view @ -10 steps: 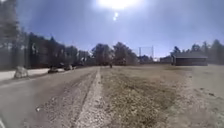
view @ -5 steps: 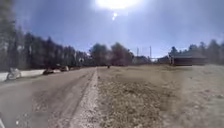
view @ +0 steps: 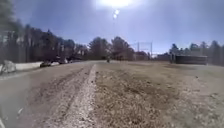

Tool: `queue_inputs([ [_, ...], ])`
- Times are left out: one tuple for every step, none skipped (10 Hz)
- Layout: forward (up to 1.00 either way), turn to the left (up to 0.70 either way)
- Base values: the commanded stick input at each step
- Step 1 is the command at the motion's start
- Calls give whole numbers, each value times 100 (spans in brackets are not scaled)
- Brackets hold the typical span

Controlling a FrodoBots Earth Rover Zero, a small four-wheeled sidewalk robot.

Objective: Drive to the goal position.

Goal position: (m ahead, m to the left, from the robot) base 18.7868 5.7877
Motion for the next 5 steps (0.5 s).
queue_inputs([
  [69, 3],
  [69, 3],
  [69, 3],
  [69, 3],
  [69, 3],
])
